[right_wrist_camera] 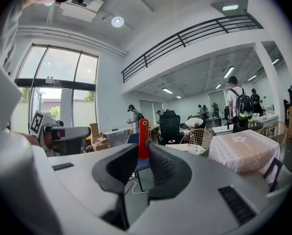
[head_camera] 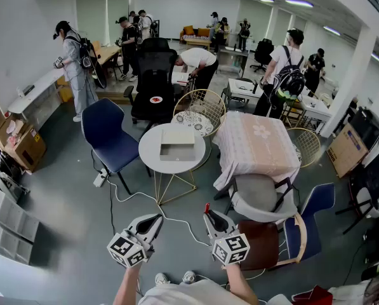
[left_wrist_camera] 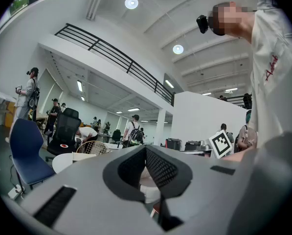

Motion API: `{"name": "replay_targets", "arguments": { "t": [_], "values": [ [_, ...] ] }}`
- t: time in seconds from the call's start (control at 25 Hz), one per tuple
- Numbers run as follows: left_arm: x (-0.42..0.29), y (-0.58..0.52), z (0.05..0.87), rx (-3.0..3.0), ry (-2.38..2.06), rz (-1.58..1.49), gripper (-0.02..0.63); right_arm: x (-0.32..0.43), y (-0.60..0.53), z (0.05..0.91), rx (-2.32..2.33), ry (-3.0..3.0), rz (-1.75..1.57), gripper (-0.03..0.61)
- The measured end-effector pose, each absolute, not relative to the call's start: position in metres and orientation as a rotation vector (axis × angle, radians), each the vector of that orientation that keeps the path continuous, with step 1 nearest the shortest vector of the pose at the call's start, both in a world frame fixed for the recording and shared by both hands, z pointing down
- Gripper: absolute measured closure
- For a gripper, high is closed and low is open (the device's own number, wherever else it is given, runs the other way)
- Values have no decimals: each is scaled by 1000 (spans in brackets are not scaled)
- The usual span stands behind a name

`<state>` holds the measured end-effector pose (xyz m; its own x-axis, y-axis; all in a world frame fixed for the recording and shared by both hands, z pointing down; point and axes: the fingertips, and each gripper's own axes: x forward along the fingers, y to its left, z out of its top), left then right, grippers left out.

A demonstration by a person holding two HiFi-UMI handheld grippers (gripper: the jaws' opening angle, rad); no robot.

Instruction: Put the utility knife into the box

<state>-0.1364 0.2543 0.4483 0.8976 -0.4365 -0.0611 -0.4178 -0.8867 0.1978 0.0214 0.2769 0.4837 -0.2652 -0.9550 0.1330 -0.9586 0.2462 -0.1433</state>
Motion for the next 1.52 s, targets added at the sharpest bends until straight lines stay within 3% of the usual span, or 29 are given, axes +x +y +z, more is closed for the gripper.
{"name": "replay_targets", "arguments": {
  "t": [1.52],
  "values": [
    [-65,237,458,2847,-751,-88,603,89,261,504,1769,-2578,380,497]
  ]
}}
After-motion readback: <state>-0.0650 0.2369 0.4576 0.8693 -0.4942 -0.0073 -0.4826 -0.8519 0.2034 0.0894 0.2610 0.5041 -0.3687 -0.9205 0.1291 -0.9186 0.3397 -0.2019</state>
